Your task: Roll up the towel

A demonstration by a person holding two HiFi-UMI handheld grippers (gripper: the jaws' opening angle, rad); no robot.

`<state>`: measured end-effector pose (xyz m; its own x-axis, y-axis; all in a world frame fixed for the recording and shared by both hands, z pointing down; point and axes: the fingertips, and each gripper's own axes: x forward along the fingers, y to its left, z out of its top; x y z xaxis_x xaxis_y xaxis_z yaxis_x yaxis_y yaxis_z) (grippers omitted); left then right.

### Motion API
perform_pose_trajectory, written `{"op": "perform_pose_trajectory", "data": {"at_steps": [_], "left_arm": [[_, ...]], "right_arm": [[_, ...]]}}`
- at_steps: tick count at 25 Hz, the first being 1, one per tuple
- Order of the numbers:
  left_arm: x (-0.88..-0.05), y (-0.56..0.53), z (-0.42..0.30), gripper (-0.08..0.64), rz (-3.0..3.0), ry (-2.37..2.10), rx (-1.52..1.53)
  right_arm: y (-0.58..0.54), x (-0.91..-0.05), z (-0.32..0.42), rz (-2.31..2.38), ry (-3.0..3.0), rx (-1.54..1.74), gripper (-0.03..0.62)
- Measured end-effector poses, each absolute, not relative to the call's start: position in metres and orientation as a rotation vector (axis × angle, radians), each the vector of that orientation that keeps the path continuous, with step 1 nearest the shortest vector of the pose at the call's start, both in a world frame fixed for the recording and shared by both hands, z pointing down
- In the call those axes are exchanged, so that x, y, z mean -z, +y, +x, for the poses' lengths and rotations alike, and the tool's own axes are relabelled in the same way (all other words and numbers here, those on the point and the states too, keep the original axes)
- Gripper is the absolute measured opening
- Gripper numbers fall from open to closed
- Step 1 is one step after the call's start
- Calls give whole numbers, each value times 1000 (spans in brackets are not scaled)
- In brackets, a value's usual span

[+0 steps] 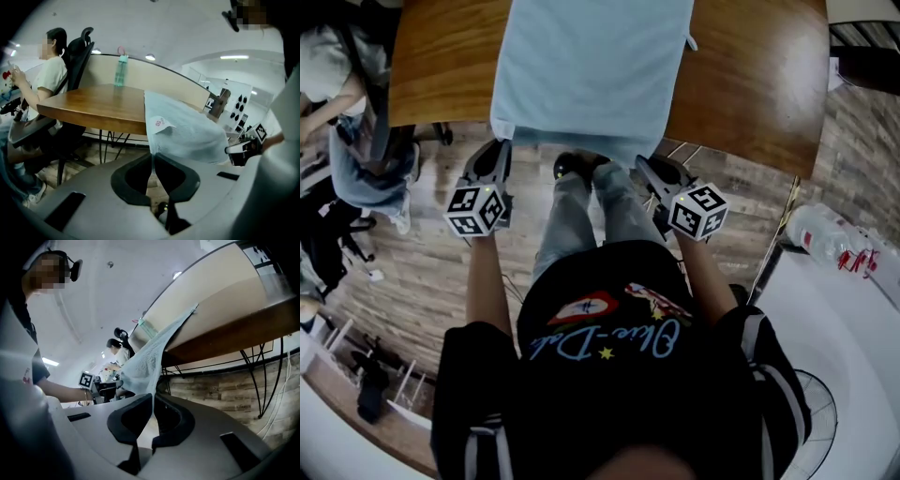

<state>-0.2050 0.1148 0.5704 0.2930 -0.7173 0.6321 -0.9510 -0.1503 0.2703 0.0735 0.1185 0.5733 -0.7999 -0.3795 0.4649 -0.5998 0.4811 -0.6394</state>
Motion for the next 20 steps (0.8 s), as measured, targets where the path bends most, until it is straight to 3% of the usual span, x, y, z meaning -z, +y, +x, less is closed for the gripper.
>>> {"op": "perform_pose_trajectory", "data": {"at_steps": [12, 20], "left_arm": [[-461, 107, -208, 21, 2046, -1495, -197], [-432, 65, -203, 21, 2108, -1580, -168]], "right_arm": [[112, -482, 88, 804, -2681, -1383, 9], [65, -438, 100, 842, -2826, -1283, 9]]}}
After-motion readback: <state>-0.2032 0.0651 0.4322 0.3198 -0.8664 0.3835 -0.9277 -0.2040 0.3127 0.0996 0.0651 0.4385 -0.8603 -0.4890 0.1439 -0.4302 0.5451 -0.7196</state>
